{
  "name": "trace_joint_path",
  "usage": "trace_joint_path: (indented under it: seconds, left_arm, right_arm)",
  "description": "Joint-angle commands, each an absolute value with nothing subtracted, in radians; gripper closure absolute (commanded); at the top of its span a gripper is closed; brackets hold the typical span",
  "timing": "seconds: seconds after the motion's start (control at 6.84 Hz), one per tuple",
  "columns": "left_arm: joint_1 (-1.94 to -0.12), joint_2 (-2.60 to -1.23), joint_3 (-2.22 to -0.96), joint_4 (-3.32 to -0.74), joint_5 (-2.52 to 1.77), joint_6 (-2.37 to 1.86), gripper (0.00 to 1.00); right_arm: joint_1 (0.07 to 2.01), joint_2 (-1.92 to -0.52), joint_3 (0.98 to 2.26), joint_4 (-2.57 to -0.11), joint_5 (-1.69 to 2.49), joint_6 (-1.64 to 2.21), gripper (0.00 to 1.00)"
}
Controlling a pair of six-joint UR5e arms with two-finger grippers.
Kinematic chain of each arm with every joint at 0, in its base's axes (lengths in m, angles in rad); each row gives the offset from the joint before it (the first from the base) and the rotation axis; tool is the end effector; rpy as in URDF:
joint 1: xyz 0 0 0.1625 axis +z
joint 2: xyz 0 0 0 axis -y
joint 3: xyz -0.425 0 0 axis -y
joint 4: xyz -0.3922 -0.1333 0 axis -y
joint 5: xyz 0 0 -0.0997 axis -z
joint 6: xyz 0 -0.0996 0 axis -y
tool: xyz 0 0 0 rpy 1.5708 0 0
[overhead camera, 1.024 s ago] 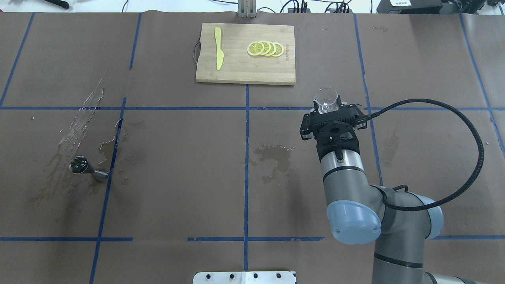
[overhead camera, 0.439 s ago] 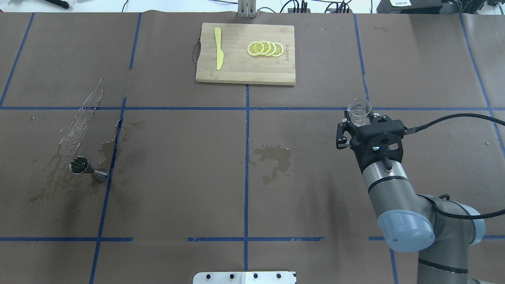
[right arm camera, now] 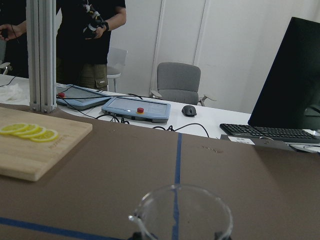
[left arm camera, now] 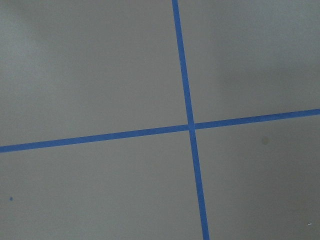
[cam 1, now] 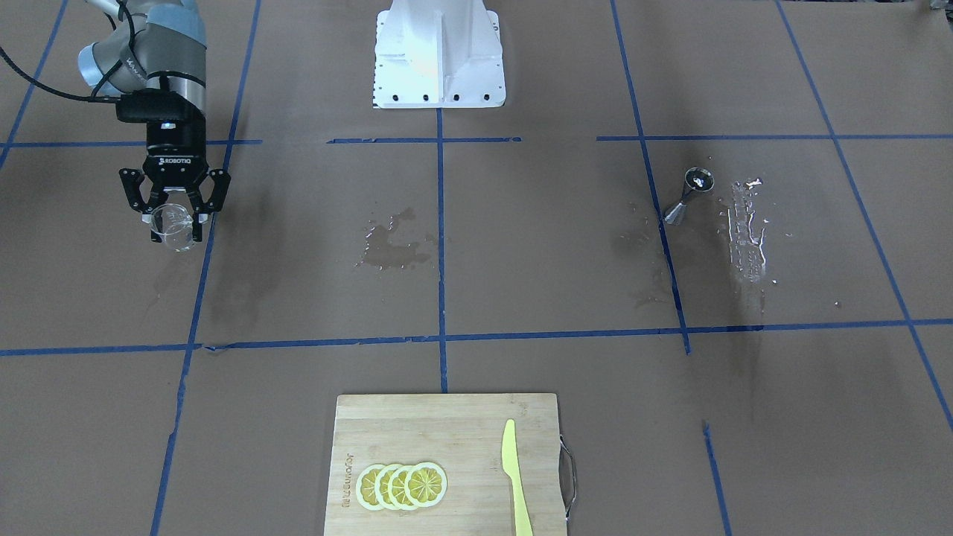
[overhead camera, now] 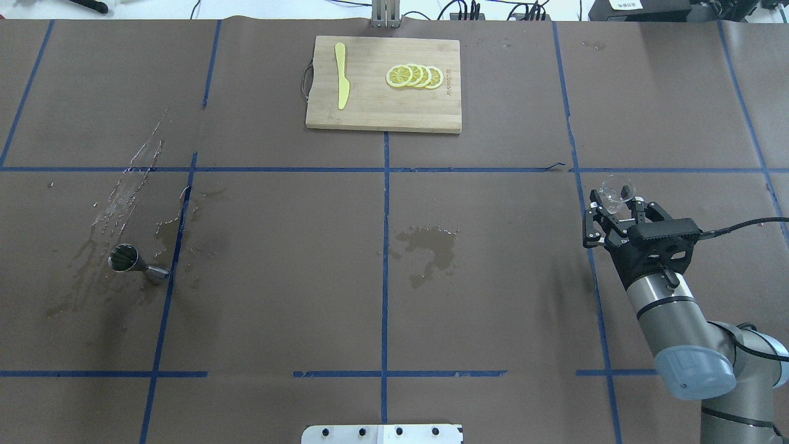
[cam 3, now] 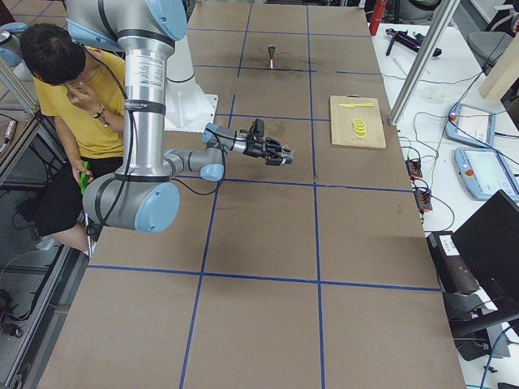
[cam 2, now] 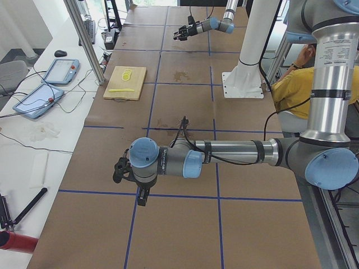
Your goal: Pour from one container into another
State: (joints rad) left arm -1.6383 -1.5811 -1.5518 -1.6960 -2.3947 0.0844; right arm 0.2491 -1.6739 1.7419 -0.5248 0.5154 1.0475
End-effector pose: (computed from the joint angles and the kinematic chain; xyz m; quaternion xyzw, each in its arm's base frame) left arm -0.0940 -0.4982 0.6465 0.0835 0.3945 0.0310 0.9146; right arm -0.3679 -0.3206 0.4908 0.5680 -0.2621 0.1635 0.7629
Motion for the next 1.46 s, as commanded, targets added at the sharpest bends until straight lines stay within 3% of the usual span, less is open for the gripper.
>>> trace_joint_path:
  seconds: [0.0, 1.02, 1.32]
  left_arm:
    - [-1.638, -1.582, -1.552, -1.697, -2.395, 0.084, 0.00]
    - [-1.638, -1.582, -1.551, -1.698, -2.398, 0.084, 0.00]
    - [-1.638, -1.583, -1.552, -1.698, -2.398, 0.083, 0.00]
  right_arm:
    - [0.180, -1.684, 1.545, -0.269, 0.425, 1.068, 1.00]
    - [0.080, -1.672, 1.500, -0.268, 0.389, 1.060, 1.00]
    - [0.080, -1.669, 1.500, -0.267, 0.405, 1.063, 0.71]
